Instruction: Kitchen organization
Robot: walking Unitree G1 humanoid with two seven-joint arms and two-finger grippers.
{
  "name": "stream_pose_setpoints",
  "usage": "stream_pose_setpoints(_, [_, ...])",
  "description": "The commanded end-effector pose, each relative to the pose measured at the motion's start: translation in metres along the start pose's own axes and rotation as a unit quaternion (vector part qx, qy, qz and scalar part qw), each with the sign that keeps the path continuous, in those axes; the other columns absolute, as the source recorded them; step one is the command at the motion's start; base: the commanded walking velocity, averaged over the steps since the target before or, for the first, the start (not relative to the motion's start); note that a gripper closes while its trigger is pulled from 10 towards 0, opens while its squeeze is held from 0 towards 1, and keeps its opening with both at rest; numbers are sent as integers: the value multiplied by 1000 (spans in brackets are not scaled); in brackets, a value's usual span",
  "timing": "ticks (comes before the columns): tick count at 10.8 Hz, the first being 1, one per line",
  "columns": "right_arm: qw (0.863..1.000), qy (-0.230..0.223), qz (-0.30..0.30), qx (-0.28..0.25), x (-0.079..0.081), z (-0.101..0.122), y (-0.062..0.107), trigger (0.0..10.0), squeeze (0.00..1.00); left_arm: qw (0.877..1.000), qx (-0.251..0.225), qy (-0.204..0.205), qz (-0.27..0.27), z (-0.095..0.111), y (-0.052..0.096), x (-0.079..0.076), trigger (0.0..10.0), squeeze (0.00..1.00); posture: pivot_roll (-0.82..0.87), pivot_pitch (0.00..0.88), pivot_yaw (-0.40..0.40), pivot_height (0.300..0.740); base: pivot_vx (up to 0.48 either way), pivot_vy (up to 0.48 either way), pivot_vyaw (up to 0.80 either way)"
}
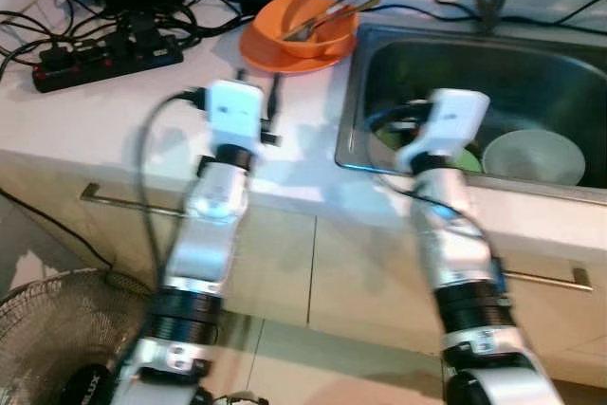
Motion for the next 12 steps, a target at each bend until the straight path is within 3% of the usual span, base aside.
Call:
stream_pose_setpoints(1, [1000,3,-15,2,-11,1,0,10000,0,1000,-15,8,-16,8,0,-10,10000,0,47,80,12,740,0,0,0])
stream_pose_setpoints(3, [1000,-10,-18,5,-11,0,0,10000,0,1000,-13,13,-17,8,0,-11,10000,0,46,81,13,740,0,127,0])
stream_pose_setpoints(4, [1000,-14,-22,7,-13,-1,-1,10000,0,1000,-13,10,-18,7,0,-11,10000,0,46,80,13,740,0,386,-800])
stream_pose_setpoints(9, [1000,-12,-26,4,-14,-1,0,10000,0,1000,-10,7,-16,6,-1,-9,10000,0,48,81,14,740,0,388,0])
stream_pose_setpoints(12, [999,-13,-32,5,-16,-1,-1,10000,0,1000,-10,-2,-27,6,-1,-14,10000,0,48,76,16,740,0,0,0])
Point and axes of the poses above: a point about 5 cm out from each wrist's last joint towards the gripper, its own y axis pointing back from the gripper into the wrist, its own z axis along the axis of the wrist's last joint, x = y × z, the point moved 6 cm from there along -y, pointing out of the wrist towards the gripper, and after that the axes turned 8 degrees about -y, right-handed, at the moved point
